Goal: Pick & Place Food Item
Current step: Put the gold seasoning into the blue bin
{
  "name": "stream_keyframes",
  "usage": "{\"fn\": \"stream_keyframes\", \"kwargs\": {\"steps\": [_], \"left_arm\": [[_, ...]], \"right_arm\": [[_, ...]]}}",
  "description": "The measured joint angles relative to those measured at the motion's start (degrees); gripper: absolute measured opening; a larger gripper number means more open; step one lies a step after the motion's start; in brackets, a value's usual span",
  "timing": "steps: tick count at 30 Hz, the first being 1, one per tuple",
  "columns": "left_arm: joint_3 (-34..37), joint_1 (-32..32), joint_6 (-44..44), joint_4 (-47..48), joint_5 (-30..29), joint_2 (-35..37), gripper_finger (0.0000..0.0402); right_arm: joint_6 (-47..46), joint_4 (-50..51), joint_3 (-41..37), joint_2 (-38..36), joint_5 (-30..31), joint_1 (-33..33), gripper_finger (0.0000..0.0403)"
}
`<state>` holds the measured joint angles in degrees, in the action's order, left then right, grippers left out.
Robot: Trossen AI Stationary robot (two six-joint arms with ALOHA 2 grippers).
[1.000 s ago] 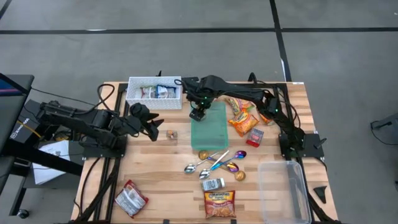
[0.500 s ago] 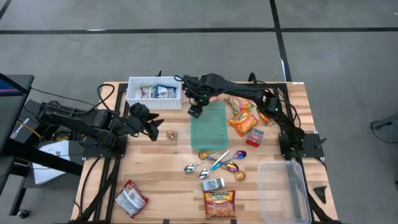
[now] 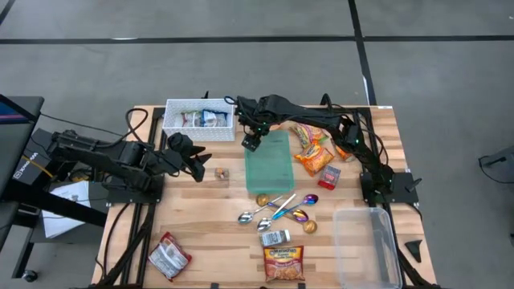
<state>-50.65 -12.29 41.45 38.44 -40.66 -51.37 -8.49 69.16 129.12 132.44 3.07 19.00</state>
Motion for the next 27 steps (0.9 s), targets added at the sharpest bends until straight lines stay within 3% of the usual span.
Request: {"fn": "stream_keyframes", "kwargs": {"steps": [16,22,27], "left_arm": [[0.0,0.0,-0.2,-1.3,0.0,0.0,0.0165],[0.0,0.0,-0.2,-1.3,0.0,0.0,0.0165],[0.0,0.0,-0.2,-1.3,0.0,0.0,0.0165]], "right_arm": [[2.1,1.8,0.0,0.0,1.5,0.4,0.0274],[3.0,1.9,0.0,0.0,1.5,0.4,0.0308],[3.8,0.7,0.0,0.0,1.4,0.4,0.0310]]}}
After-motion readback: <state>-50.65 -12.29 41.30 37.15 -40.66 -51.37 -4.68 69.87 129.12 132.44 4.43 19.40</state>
